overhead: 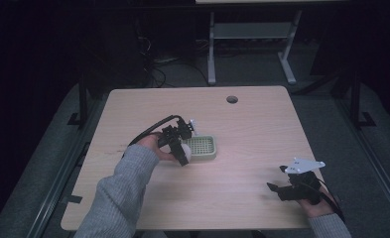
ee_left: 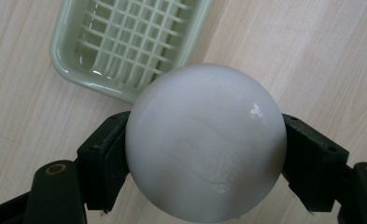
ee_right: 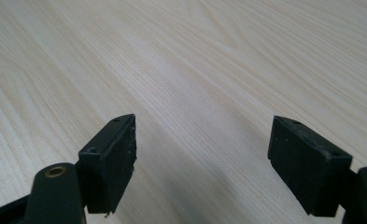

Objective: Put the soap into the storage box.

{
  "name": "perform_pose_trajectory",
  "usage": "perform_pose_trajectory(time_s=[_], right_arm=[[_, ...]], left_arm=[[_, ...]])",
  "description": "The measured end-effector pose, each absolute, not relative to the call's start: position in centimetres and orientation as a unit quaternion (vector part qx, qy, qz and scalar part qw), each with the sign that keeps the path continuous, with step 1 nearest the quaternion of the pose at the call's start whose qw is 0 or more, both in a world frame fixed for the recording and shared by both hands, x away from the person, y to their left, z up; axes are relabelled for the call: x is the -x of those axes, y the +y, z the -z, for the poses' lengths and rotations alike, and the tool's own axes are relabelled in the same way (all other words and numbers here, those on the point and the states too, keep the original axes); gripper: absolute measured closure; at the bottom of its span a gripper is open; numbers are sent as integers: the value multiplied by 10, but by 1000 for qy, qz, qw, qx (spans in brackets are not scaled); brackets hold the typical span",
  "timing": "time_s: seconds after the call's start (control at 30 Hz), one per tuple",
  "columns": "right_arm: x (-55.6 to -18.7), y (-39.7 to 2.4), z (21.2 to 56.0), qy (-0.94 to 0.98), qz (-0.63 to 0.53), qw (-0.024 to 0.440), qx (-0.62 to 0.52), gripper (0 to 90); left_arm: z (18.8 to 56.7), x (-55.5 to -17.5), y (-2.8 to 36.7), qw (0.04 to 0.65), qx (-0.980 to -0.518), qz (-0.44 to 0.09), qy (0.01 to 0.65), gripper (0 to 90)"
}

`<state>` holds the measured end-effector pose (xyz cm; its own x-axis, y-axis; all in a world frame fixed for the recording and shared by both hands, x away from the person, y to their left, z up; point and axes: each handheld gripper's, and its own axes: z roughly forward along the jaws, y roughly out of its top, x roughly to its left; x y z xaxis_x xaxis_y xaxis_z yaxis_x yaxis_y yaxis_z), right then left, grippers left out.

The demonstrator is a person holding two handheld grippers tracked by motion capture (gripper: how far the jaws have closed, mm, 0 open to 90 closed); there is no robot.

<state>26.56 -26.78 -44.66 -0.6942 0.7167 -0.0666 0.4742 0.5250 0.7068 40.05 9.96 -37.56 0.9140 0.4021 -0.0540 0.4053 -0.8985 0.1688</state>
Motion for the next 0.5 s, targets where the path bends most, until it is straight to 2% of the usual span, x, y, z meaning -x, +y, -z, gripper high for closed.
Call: perform_pose_trajectory(time_s=[0.5], right_arm=[[-266,-268,446,855,-341,184,-344,231]], left_arm=[[373,-414,86,88,-974,8,207,237]])
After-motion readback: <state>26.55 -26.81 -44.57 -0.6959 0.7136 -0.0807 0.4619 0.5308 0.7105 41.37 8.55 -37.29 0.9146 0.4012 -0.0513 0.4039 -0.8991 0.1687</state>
